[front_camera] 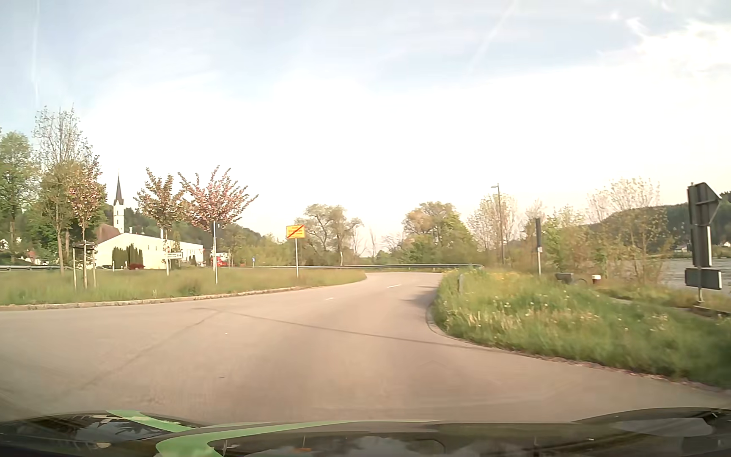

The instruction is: Follow the waypoints while adhering to traffic rules and regulations

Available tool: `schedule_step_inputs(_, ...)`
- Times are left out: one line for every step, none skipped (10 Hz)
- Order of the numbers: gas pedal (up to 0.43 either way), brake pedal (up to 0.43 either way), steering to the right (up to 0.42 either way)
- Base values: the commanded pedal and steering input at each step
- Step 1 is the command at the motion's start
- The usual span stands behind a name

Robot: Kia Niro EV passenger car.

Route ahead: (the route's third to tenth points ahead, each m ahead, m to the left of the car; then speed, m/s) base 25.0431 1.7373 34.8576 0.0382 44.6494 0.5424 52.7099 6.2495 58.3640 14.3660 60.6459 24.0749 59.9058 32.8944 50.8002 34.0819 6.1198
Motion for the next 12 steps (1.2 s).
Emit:
schedule_step_inputs(0.118,0.0,-0.184)
schedule_step_inputs(0.118,0.0,-0.162)
schedule_step_inputs(0.118,0.0,-0.145)
schedule_step_inputs(0.118,0.0,-0.115)
schedule_step_inputs(0.118,0.0,-0.077)
schedule_step_inputs(0.118,0.0,-0.042)
schedule_step_inputs(0.118,0.0,-0.014)
schedule_step_inputs(0.118,0.0,0.02)
schedule_step_inputs(0.118,0.0,0.05)
schedule_step_inputs(0.118,0.0,0.075)
schedule_step_inputs(0.13,0.0,0.095)
schedule_step_inputs(0.138,0.0,0.114)
